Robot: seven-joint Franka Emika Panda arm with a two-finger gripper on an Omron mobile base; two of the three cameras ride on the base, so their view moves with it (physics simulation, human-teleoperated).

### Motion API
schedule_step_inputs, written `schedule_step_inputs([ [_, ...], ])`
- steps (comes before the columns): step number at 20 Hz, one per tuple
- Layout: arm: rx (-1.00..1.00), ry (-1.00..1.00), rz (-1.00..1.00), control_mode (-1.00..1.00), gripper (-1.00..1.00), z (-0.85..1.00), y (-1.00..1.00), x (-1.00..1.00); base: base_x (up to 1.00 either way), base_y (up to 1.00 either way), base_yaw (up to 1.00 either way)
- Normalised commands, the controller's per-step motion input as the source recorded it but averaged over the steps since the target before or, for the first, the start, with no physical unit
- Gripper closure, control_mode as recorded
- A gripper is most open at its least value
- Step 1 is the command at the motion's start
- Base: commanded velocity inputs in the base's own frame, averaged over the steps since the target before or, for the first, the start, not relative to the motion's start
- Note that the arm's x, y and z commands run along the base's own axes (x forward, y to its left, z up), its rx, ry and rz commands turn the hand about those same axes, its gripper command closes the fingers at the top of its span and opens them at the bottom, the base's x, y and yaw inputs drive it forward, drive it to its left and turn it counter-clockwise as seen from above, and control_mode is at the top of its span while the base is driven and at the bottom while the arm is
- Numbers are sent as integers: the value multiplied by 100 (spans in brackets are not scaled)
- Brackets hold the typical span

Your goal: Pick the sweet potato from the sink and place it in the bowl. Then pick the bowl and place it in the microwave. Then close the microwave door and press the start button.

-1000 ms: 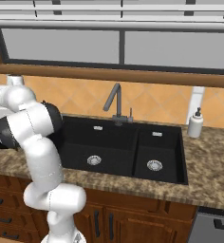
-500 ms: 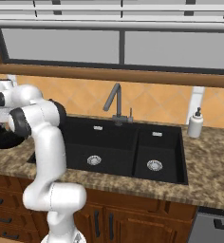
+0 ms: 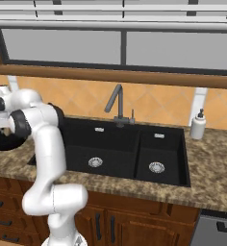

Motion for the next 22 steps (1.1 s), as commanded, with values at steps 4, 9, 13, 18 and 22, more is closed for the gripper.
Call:
schedule_step_inputs([
  [4, 0, 0, 0, -100, 100, -45, 0, 0, 0, 0, 0],
  [9, 0, 0, 0, -100, 100, -43, 11, 14, 0, 0, 0],
  [13, 0, 0, 0, -100, 100, -28, 19, 20, 0, 0, 0],
  [18, 0, 1, 0, -100, -100, -17, 20, 16, 0, 0, 0],
  [22, 0, -3, 0, -100, -100, 3, 0, -8, 0, 0, 0],
])
